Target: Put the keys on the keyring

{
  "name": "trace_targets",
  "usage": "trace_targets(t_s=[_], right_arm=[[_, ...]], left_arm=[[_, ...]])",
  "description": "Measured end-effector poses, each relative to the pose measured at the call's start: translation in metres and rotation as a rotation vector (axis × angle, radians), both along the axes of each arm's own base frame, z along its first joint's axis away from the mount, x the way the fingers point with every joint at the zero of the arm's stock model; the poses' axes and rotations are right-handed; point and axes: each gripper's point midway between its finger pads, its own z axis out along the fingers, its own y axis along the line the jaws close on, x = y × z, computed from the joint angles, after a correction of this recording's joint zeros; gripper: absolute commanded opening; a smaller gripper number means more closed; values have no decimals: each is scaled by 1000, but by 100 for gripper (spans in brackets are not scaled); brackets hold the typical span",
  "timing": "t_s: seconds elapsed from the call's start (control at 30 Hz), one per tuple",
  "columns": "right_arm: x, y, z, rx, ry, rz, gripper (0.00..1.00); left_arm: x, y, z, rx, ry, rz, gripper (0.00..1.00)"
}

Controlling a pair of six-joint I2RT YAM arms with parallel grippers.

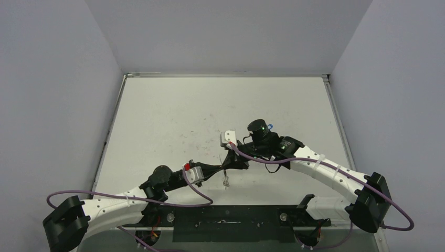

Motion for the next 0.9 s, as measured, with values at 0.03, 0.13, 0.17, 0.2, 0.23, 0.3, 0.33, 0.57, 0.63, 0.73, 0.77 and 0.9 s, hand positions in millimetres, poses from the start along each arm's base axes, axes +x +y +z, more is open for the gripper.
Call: trace_targets(t_s=[0.03,0.13,0.17,0.2,0.23,0.3,0.33,0.57,0.63,0.73,0.77,0.9], right_arm=[[0,0,0,0,-2,1,0],[0,0,0,1,-3,2,0],[0,0,0,2,-5,3,0],[0,0,1,3,-7,4,0],[0,0,1,4,-8,4,0],[-1,0,3,5,-10,2,0],[0,0,4,5,-13,-5,0],[4,-7,5,-82,-3,-80,0],[7,-11,4,-123,3,-109,0],[11,-14,2,-185,8,-143,0],[11,-14,1,-202,9,-151,0],[11,-11,3,-272,6,-168,0]], left_arm=[[0,0,0,0,0,0,0],[0,1,0,-1,1,1,0],[0,1,1,-1,1,1,0],[0,1,1,-2,1,2,0],[-1,2,2,-4,0,4,0],[-1,3,4,-6,-2,6,3],[-2,4,4,-5,-3,7,5],[-2,13,17,-9,-40,33,23],[0,15,20,-1,-47,41,23],[2,16,22,25,-50,56,25],[3,16,22,34,-48,59,26],[5,15,16,79,-37,60,29]])
